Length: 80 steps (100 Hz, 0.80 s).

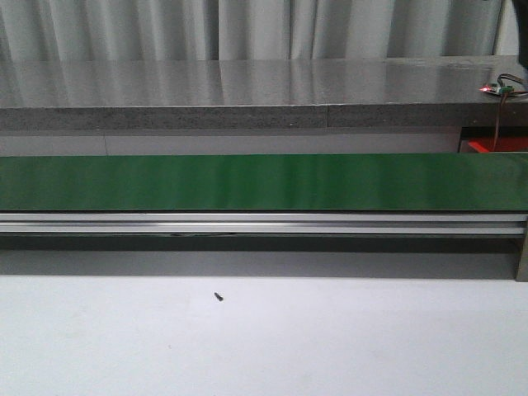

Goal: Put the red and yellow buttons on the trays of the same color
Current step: 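Carry the red button into the red tray and open the right gripper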

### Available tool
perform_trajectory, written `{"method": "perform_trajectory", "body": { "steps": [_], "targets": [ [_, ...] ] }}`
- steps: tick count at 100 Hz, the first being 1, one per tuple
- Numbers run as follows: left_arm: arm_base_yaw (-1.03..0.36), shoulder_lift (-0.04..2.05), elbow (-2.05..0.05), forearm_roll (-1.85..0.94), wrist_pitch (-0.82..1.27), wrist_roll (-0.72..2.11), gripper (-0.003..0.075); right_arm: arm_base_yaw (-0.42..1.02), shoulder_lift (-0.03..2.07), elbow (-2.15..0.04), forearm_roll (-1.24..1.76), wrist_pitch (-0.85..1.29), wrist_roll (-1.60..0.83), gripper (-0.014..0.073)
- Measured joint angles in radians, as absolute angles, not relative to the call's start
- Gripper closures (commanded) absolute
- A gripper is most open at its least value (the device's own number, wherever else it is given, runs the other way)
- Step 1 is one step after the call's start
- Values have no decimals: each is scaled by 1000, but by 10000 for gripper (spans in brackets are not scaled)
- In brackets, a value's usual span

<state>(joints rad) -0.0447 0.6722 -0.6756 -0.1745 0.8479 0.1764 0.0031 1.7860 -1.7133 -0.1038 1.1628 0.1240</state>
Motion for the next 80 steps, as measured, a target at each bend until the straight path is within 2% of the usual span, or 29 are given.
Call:
{"method": "perform_trajectory", "body": {
  "steps": [47,80],
  "targets": [
    [-45,672,-676,-175,848,176,740,-315,1786,-1713,-27,1154,71,378],
    [-45,672,-676,-175,848,176,740,-404,1798,-1690,-27,1115,55,378]
  ]
}}
